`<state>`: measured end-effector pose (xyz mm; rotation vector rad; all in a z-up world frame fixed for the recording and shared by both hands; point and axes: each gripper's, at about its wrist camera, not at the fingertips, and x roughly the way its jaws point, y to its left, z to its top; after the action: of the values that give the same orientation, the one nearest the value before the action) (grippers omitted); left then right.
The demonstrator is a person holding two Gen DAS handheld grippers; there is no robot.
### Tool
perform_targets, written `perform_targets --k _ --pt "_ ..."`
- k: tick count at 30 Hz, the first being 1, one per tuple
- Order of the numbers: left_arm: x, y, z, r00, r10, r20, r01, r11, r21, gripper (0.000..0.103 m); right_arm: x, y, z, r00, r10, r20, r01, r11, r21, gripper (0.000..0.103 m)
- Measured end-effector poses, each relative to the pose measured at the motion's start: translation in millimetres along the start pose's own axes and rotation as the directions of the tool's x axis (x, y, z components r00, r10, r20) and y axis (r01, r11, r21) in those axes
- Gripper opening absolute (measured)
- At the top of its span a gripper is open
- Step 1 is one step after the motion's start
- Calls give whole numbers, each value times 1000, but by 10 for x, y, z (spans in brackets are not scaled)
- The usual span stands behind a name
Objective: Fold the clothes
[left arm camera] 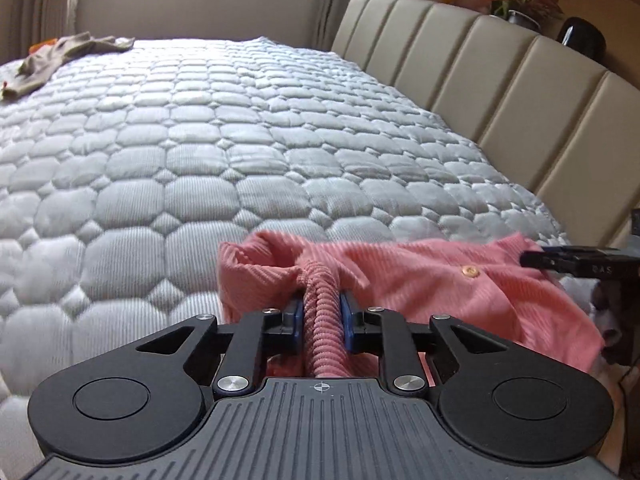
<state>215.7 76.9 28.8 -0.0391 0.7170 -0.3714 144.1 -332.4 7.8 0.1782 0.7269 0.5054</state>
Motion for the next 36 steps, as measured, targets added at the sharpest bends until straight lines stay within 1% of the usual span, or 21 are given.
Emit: perform_targets --k 1,4,6,8,10,12,15,17,18,20,22,23,24,25,28,31,32,33,34,35,36 --pt "54 -2 81 999 32 22 -33 999 27 18 -24 103 -49 1000 25 -17 -26 1000 -13 36" --pt "240 60 290 993 99 63 -101 994 39 18 -76 457 -187 993 94 -78 -101 990 -94 36" --pt "326 149 353 991 113 70 -114 993 10 19 -151 609 -167 991 105 -82 -117 981 -156 36" --pt "312 265 341 994 92 66 -88 994 -65 21 -253 703 -88 993 103 -64 -114 971 -209 36" --pt "170 339 267 995 71 75 -62 991 -118 26 -353 709 83 996 89 -15 -90 970 -226 37" --pt "-53 383 129 994 60 89 -47 989 -137 36 -432 665 311 996 73 47 -61 975 -216 42" --pt "-363 494 -137 995 57 83 -42 983 -176 47 -337 637 680 989 115 98 -96 980 -175 45" --pt "-513 591 -305 995 65 71 -49 976 -211 48 -127 664 891 983 161 92 -146 978 -149 55" --pt "-563 661 -381 997 55 62 -39 970 -242 51 80 696 966 981 186 63 -177 975 -131 56" --pt "-590 768 -467 998 -13 65 32 949 -313 55 513 764 1054 977 212 -4 -212 973 -89 56" --pt "-570 835 -513 991 -96 89 123 917 -379 69 916 818 1008 974 214 -81 -218 975 -51 56" --pt "-530 848 -521 985 -137 106 168 900 -402 82 1002 840 938 975 195 -103 -201 979 -47 56" --pt "-478 845 -525 979 -166 117 201 886 -417 87 1087 862 868 976 177 -125 -183 982 -42 56" --pt "-420 838 -523 975 -184 122 219 876 -430 87 1140 882 799 977 163 -141 -170 985 -42 56" --pt "-167 806 -489 968 -218 128 253 838 -484 94 860 906 692 983 154 -104 -162 984 -80 56" --pt "104 733 -411 960 -247 128 277 807 -521 92 378 778 693 995 102 -20 -104 991 -88 59" --pt "160 685 -374 963 -238 127 269 811 -519 85 210 706 700 997 77 10 -76 994 -81 62" --pt "140 638 -352 967 -224 124 255 817 -516 73 56 633 702 998 52 38 -49 996 -72 62" --pt "109 591 -333 970 -210 120 241 824 -513 51 -56 554 689 998 26 59 -23 998 -57 62" --pt "78 545 -313 974 -195 116 227 829 -510 41 -150 480 674 997 3 77 0 999 -43 62" --pt "47 499 -294 977 -181 113 213 835 -507 36 -186 424 653 996 -10 87 13 1000 -27 62"
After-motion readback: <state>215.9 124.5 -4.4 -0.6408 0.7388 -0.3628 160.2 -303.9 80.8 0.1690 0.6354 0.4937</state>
